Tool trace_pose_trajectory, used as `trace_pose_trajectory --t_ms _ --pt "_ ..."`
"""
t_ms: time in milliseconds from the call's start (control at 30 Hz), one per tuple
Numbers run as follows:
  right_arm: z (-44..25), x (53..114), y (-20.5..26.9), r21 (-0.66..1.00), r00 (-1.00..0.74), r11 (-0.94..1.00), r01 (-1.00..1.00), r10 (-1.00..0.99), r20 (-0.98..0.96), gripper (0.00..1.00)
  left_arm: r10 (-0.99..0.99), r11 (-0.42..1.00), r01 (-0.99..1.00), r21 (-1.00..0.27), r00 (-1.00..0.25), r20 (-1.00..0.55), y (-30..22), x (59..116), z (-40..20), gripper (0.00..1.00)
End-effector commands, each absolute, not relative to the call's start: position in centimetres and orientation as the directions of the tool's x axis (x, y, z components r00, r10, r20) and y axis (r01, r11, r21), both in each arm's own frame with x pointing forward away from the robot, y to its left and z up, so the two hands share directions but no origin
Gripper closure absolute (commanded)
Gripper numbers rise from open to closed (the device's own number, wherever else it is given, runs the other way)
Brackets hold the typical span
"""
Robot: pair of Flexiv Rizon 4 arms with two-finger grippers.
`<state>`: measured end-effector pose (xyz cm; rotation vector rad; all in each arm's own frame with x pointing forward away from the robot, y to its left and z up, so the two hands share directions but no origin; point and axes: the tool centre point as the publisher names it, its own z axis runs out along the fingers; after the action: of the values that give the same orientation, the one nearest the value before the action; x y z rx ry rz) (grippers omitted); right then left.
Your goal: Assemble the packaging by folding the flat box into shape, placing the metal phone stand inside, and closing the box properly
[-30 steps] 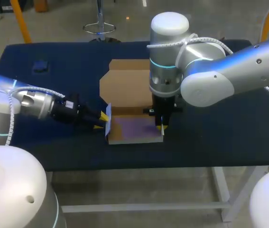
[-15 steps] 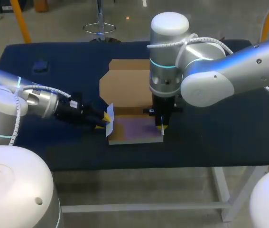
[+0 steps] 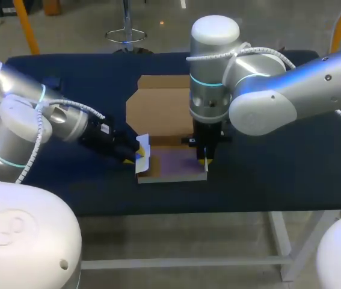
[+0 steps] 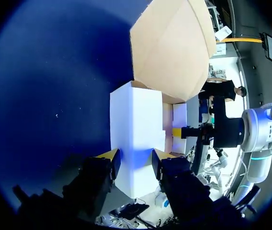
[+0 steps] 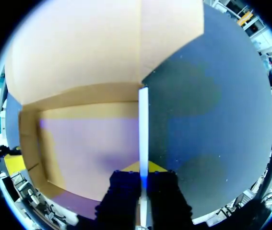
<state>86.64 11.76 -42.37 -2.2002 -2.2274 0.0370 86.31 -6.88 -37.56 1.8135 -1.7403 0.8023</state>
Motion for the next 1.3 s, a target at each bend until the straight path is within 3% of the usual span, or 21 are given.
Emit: trace_pose_trajectory --t_ms 33,700,1100,1300 --pt "-42.4 86.7 12.0 -0.029 -0.013 0.012 0.999 1.0 -0.014 1.0 -0.783 -0.057 -0.998 -0.026 0.029 0.622 -7.3 86.9 -37.7 0.53" --pt "-42.4 86.7 12.0 -0.029 -0.013 0.012 0.999 1.0 -0.014 1.0 -0.92 -0.11 -0.991 -0.076 0.072 0.386 -7.3 87.1 -39.4 0.6" --pt "-42.4 86.7 12.0 -0.029 -0.013 0.012 0.999 1.0 -0.014 1.0 -0.955 -0.127 -0.988 -0.084 0.099 0.278 -7.0 87.5 -39.6 0.79" --pt "-42.4 86.7 12.0 -0.029 -0.013 0.012 0.999 1.0 -0.014 1.0 -0.97 -0.123 -0.989 -0.081 0.103 0.221 -7.0 87.7 -40.1 0.82"
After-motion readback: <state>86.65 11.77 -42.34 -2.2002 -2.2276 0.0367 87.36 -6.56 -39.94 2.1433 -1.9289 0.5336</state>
